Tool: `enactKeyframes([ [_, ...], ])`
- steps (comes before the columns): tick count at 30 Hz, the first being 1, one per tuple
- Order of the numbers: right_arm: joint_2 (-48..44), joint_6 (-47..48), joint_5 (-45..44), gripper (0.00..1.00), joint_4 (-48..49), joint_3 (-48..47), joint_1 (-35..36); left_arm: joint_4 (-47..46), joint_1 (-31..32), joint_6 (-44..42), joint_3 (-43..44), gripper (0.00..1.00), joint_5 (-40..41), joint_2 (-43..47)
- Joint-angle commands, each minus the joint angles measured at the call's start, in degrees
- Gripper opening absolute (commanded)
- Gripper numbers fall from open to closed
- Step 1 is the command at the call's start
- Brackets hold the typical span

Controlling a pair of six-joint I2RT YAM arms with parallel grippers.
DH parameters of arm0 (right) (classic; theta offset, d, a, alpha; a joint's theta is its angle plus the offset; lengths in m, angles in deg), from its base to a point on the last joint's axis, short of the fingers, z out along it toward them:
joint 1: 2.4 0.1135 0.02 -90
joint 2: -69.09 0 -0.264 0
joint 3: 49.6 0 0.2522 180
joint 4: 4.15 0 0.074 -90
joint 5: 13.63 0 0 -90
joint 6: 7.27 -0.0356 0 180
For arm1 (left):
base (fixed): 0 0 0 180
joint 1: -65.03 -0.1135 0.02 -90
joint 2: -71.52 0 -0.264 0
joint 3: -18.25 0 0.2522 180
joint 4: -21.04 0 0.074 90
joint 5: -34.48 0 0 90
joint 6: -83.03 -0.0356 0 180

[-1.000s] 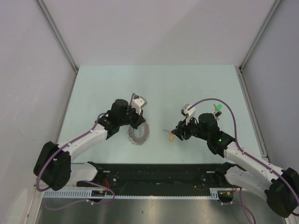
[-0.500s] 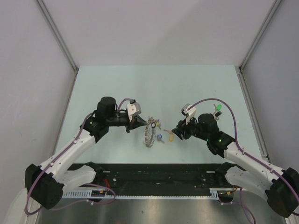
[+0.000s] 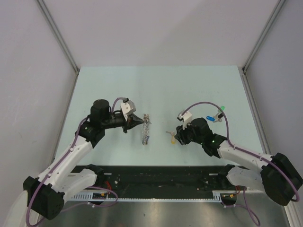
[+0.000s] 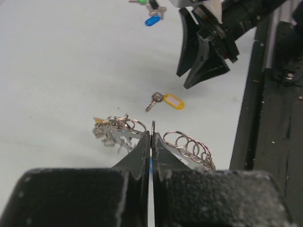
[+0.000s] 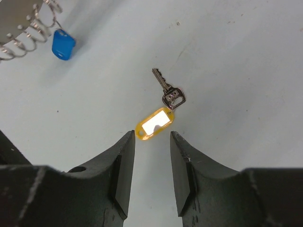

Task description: Put the keys on the keyring

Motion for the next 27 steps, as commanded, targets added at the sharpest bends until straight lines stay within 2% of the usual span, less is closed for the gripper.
enactKeyframes([
  [1,4.52,-1.45,-4.61,0.39,6.26,-0.04,0.67,-4.72,-0.72,4.67,-1.41,0.0,8.98,2.73],
  [3,5.94,-2.07,-4.97,0.38,7.06,-0.04,0.93,-4.98,-1.07,5.11,-1.58,0.01,13.2,3.17],
  [8,10.41,-4.26,-7.06,0.31,11.01,0.31,1.98,-8.06,-2.74,8.45,-2.46,0.0,17.35,3.7],
  [18,14.11,-9.72,-13.67,0.26,20.06,4.18,3.92,-9.11,-4.41,9.16,-2.9,0.0,17.0,4.49],
  [27,14.82,-11.03,-14.72,0.25,24.55,6.29,4.36,-8.68,-4.5,9.25,-2.64,0.0,16.56,3.7],
])
